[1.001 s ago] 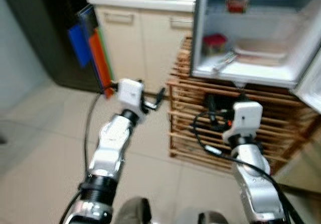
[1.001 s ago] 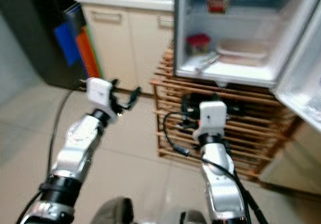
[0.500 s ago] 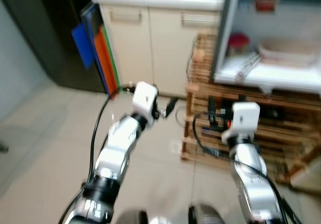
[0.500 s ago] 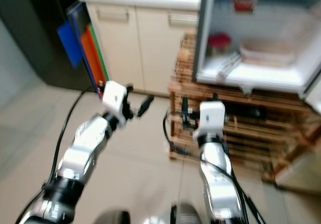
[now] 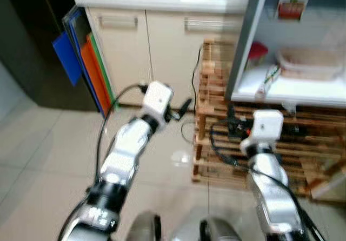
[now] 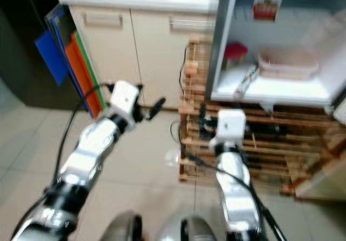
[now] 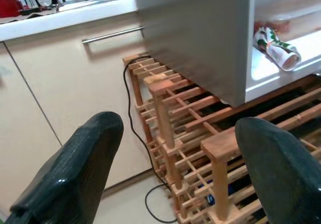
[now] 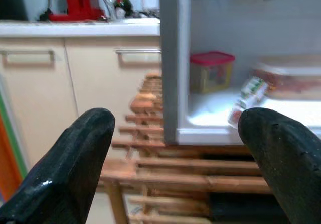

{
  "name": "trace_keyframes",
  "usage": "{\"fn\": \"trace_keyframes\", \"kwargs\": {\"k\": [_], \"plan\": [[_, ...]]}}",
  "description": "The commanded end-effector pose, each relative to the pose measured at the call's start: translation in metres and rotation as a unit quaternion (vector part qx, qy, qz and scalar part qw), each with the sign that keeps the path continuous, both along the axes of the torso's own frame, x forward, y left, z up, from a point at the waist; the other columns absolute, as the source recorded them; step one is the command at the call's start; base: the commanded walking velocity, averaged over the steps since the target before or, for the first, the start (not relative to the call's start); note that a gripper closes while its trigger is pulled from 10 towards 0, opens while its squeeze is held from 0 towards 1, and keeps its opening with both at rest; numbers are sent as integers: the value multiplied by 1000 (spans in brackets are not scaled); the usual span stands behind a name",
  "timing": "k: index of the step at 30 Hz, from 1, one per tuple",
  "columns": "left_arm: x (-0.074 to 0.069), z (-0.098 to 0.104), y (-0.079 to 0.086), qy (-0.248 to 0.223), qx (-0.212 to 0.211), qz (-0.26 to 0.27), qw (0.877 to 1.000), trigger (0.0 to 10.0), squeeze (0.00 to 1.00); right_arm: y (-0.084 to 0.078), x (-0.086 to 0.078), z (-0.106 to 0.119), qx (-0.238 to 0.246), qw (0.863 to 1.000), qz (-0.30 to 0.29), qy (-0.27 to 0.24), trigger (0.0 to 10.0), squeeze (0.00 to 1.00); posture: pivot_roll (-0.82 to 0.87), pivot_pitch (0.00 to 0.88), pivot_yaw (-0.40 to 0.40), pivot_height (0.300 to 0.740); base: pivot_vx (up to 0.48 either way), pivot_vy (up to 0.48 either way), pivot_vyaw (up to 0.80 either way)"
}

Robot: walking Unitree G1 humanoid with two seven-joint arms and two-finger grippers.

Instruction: Restocking fridge

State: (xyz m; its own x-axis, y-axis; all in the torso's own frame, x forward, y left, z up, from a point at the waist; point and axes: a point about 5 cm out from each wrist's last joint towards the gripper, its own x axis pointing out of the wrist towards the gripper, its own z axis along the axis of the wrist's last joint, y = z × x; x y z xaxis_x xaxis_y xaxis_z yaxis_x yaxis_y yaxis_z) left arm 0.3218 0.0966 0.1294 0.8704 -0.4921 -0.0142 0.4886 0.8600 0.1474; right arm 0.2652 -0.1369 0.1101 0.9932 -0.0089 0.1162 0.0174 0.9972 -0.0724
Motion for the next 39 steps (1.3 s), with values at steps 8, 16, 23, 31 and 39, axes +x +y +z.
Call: {"fn": "trace_keyframes", "kwargs": {"k": [8, 16, 23, 31, 39], "plan": [[-3, 1, -9, -7, 2, -24, 1000, 10000, 0, -8, 3, 4, -9, 1000, -15, -12, 10000, 0, -127, 0, 75, 705, 0, 0, 0], [-4, 4, -8, -17, -15, -26, 999, 10000, 0, -11, 4, 2, -17, 999, -27, -10, 10000, 0, -127, 0, 71, 740, 169, 0, 0], [-5, 3, -10, -18, -13, -31, 999, 10000, 0, -10, 4, 1, -22, 999, -27, -8, 10000, 0, -129, 0, 68, 740, 449, 0, 0], [-7, 3, -12, -20, -16, -40, 999, 10000, 0, -10, 5, 0, -24, 999, -22, -6, 10000, 0, -127, 0, 66, 740, 448, 0, 0], [-6, 6, -6, -13, -32, -24, 999, 10000, 0, -7, 0, -3, -13, 1000, -19, 7, 10000, 0, -122, 29, 61, 740, 282, 0, 0]]}}
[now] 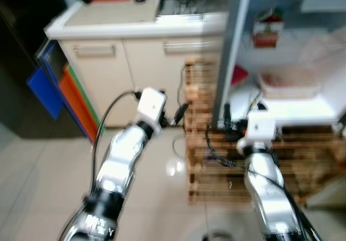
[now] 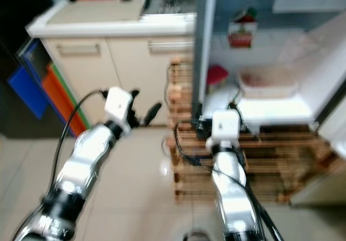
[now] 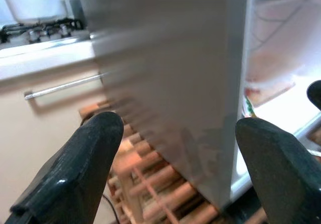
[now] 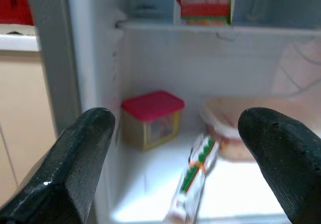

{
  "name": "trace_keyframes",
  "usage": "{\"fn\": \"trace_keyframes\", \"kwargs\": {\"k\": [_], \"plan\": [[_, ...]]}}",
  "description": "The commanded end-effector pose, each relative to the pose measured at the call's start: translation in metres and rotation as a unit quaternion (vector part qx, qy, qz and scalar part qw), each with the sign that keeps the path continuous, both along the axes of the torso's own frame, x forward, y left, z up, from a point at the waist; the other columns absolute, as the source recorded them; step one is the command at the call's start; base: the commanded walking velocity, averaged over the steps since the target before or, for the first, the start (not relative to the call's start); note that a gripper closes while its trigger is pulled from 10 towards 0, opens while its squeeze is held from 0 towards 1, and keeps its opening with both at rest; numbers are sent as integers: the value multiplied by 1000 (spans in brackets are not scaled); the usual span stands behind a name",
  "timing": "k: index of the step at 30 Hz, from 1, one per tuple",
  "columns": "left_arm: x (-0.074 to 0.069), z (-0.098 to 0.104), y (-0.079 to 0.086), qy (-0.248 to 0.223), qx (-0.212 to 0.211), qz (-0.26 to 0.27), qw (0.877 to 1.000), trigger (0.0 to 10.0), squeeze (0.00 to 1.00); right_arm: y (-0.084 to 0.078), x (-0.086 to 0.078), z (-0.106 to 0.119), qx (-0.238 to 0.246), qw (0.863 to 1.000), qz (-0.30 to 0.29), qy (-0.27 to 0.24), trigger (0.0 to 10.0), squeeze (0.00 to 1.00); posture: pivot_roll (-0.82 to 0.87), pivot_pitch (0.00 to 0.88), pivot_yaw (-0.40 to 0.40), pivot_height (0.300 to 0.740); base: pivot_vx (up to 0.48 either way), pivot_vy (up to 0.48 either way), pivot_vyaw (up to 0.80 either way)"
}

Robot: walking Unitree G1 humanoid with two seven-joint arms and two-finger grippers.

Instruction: Restocking fridge

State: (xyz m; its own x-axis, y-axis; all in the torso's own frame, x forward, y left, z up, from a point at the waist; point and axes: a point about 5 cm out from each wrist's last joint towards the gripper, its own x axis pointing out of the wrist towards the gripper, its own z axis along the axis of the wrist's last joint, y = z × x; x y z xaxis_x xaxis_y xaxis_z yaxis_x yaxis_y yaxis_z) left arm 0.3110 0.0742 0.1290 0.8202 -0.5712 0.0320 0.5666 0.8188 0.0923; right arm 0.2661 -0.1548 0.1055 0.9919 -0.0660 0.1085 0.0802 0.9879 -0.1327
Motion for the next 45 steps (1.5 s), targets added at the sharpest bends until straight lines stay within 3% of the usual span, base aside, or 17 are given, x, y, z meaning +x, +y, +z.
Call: {"fn": "trace_keyframes", "kwargs": {"k": [1, 4, 5, 11, 12, 17, 19, 21, 22, 26, 34, 41, 45], "plan": [[5, 8, 18, -8, 3, 25, 1000, 10000, 0, 10, -2, 1, 21, 1000, 10, 4, 10000, 0, -123, 37, 61, 740, 0, 0, 0], [5, 13, 21, -12, 3, 33, 999, 10000, 0, 8, -7, 1, 28, 1000, -1, 11, 10000, 0, -129, 64, 59, 740, 0, 0, 0], [4, 16, 22, -13, 0, 32, 999, 10000, 0, 5, -11, 1, 32, 999, -12, 14, 10000, 0, -129, 114, 64, 740, 0, 0, 0], [-3, 22, 24, -17, -2, 32, 999, 10000, 0, -12, -26, -13, 34, 996, -62, 55, 10000, 0, -132, 161, 56, 740, 0, 0, 0], [-10, 23, 24, -14, -6, 26, 1000, 10000, 0, -20, -31, -23, 48, 990, -94, 90, 10000, 0, -126, 191, 51, 740, 0, 0, 0], [-25, 21, 22, -3, 0, 13, 1000, 10000, 0, -18, -30, -34, 60, 986, -93, 127, 10000, 0, -97, 246, 42, 740, 0, 0, 0], [-30, 21, 21, 1, 4, 3, 1000, 10000, 0, -19, -27, -36, 79, 983, -97, 137, 10000, 0, -92, 258, 38, 740, 0, 0, 0], [-40, 25, 12, -2, 11, -46, 999, 10000, 0, -20, -21, -38, 87, 981, -97, 140, 10000, 0, -79, 281, 32, 740, 0, 0, 0], [-50, 27, 4, 10, 12, -98, 995, 10000, 0, -20, -17, -37, 83, 982, -94, 140, 10000, 0, -69, 295, 30, 740, 0, 0, 0], [-58, 24, 1, 45, 31, -147, 988, 10000, 0, -21, -8, -41, 80, 981, -99, 150, 10000, 0, -35, 324, 39, 740, 0, 0, 0], [-66, 29, 4, 77, 25, -170, 982, 10000, 0, -27, -5, -43, 56, 975, -166, 138, 10000, 0, -8, 331, 69, 740, 0, 0, 0], [-66, 32, 6, 88, 31, -179, 979, 10000, 0, -16, 18, -31, 82, 984, -135, 87, 10000, 0, 1, 317, 115, 740, 0, 0, 0], [-65, 35, 8, 97, 30, -180, 978, 10000, 0, 0, 42, -25, 99, 987, -104, 69, 10000, 0, 20, 301, 135, 740, 0, 0, 0]]}}
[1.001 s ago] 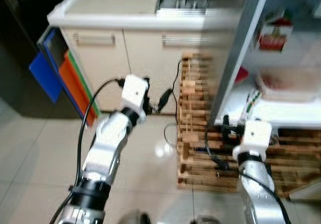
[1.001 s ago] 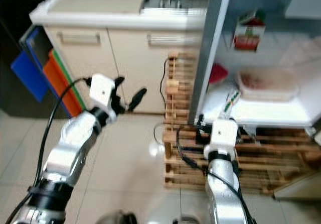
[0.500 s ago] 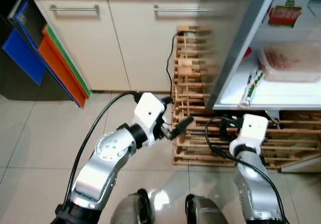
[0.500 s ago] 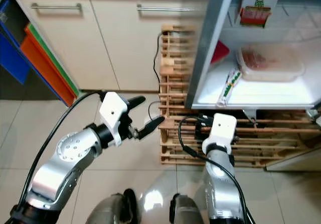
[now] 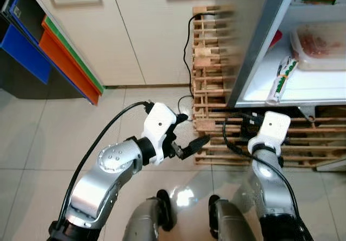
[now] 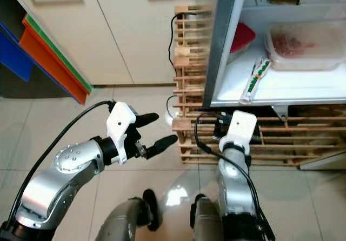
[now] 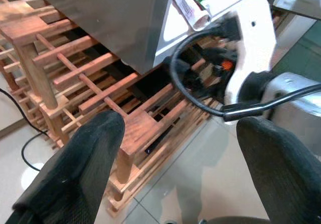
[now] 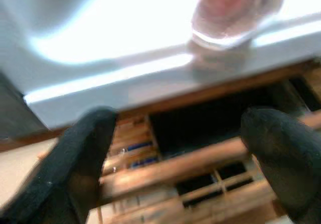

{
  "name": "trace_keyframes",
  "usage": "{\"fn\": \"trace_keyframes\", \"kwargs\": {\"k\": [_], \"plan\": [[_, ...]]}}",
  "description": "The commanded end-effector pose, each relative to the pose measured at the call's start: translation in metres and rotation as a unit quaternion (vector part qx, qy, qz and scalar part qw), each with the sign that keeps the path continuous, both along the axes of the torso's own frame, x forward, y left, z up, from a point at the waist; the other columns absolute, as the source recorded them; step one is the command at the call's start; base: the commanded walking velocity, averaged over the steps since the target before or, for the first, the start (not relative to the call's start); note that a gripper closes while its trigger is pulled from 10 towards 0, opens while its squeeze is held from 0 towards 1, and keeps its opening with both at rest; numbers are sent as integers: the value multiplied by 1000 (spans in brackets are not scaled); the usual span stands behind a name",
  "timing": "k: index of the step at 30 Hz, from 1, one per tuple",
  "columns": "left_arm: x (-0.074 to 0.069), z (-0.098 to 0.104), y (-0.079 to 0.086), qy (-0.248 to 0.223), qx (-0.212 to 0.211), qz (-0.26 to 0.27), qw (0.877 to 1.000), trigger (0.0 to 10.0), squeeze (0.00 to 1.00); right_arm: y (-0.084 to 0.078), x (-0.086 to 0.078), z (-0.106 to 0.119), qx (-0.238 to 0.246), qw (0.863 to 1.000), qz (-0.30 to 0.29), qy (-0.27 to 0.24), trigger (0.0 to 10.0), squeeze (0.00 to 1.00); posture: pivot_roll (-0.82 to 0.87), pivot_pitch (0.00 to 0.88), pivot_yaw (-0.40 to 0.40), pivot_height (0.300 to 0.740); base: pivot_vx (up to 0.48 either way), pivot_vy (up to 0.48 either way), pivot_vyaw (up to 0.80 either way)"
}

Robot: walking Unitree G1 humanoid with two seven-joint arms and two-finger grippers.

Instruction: Restocking fridge

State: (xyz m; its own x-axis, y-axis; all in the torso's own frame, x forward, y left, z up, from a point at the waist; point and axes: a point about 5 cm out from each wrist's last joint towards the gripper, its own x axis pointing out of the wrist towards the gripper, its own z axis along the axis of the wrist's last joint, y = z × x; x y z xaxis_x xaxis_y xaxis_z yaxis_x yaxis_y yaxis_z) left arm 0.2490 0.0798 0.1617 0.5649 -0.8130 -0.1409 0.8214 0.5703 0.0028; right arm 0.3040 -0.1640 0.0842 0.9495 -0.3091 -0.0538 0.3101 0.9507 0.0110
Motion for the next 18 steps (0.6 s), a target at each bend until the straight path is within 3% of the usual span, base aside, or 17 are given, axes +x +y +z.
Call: {"fn": "trace_keyframes", "kwargs": {"k": [1, 2, 3, 7, 11, 18], "plan": [[-3, 2, 2, 4, 1, -7, 1000, 10000, 0, 9, 4, -3, 14, 1000, 16, 0, 10000, 0, 20, 301, 135, 740, 0, 0, 0], [-2, 3, 3, 4, 2, -7, 1000, 10000, 0, 20, 12, 3, 18, 999, 36, -13, 10000, 0, 26, 294, 139, 740, 0, 0, 0], [-2, 3, 3, 4, 2, -7, 1000, 10000, 0, 20, 12, 3, 18, 999, 36, -13, 10000, 0, 26, 294, 139, 740, 0, 0, 0], [0, 4, 5, 5, 2, -3, 1000, 10000, 0, 47, 26, 18, 20, 995, 89, -45, 10000, 0, 22, 281, 140, 740, 0, 0, 0], [2, 5, 5, 6, 1, -2, 1000, 10000, 0, 64, 27, 24, 15, 991, 116, -68, 10000, 0, 15, 264, 138, 740, 0, 0, 0], [2, 1, 2, -4, 15, 0, 1000, 10000, 0, 54, 11, 22, -31, 993, 81, -80, 10000, 0, -9, 244, 131, 740, 0, 0, 0]]}}
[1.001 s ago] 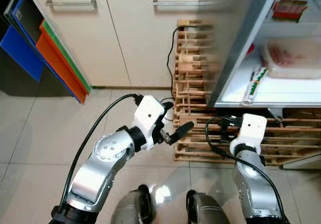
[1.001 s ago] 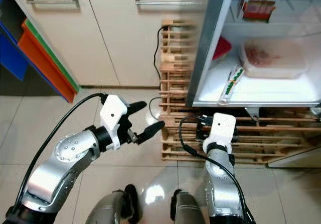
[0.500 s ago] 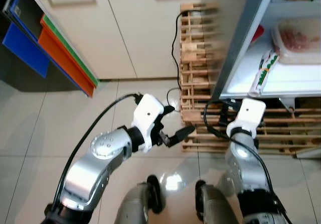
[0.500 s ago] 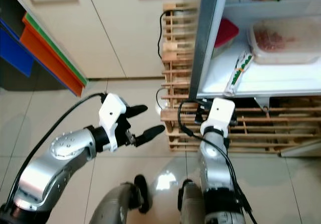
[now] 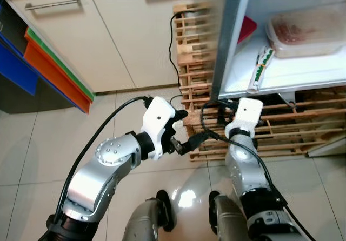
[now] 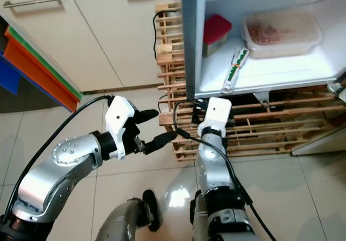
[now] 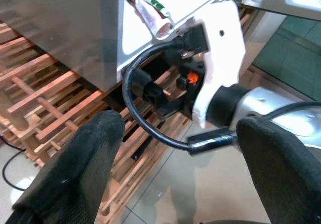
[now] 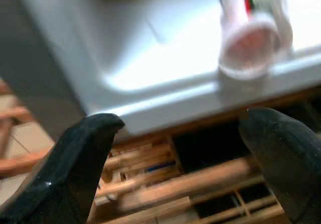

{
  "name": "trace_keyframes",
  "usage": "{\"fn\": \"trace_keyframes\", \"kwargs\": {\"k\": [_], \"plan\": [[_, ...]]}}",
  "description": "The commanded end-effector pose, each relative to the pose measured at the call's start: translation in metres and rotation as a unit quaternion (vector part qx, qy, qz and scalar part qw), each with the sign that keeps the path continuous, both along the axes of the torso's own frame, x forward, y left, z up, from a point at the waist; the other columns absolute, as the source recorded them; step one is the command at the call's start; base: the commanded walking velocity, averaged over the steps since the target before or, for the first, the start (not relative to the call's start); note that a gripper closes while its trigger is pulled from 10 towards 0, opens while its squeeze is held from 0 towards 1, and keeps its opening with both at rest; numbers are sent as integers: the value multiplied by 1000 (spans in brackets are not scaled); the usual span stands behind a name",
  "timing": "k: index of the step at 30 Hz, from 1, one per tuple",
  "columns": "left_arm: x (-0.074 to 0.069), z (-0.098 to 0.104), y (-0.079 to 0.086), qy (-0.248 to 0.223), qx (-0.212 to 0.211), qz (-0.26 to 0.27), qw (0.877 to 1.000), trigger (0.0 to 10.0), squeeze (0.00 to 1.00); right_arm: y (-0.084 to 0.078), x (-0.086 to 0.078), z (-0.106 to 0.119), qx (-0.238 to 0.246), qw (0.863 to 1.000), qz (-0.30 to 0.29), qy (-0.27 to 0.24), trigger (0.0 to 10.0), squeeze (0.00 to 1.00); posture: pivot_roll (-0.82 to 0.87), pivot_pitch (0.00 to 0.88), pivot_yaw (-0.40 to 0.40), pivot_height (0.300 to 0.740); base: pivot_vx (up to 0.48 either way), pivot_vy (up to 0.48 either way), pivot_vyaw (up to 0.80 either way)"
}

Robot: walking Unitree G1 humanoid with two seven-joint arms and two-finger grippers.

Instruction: Restocking fridge

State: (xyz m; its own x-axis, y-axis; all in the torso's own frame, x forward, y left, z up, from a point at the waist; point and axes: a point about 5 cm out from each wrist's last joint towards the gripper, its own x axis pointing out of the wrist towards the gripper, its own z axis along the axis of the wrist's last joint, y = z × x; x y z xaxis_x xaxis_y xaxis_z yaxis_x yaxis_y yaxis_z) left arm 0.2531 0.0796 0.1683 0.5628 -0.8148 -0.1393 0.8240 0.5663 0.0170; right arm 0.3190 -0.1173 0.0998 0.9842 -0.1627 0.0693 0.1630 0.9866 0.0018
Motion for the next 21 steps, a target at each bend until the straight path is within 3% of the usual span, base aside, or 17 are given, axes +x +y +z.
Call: {"fn": "trace_keyframes", "kwargs": {"k": [1, 10, 16, 21], "plan": [[-3, -8, 1, 3, 15, 4, 1000, 10000, 0, 4, -13, 5, -18, 1000, -4, -23, 10000, 0, -16, 241, 125, 740, 0, 0, 0], [-15, -25, -6, 38, 7, -9, 999, 10000, 0, -10, -75, -8, -33, 999, -19, 16, 10000, 0, -69, 229, 105, 740, 0, 0, 0], [-5, -28, -10, 29, 3, 4, 1000, 10000, 0, -32, -96, 1, -60, 997, -41, 18, 10000, 0, -100, 211, 92, 740, 0, 0, 0], [-2, -28, -12, 24, 1, 13, 1000, 10000, 0, -41, -103, 6, -83, 995, -47, 9, 10000, 0, -108, 207, 87, 740, 0, 0, 0]]}}
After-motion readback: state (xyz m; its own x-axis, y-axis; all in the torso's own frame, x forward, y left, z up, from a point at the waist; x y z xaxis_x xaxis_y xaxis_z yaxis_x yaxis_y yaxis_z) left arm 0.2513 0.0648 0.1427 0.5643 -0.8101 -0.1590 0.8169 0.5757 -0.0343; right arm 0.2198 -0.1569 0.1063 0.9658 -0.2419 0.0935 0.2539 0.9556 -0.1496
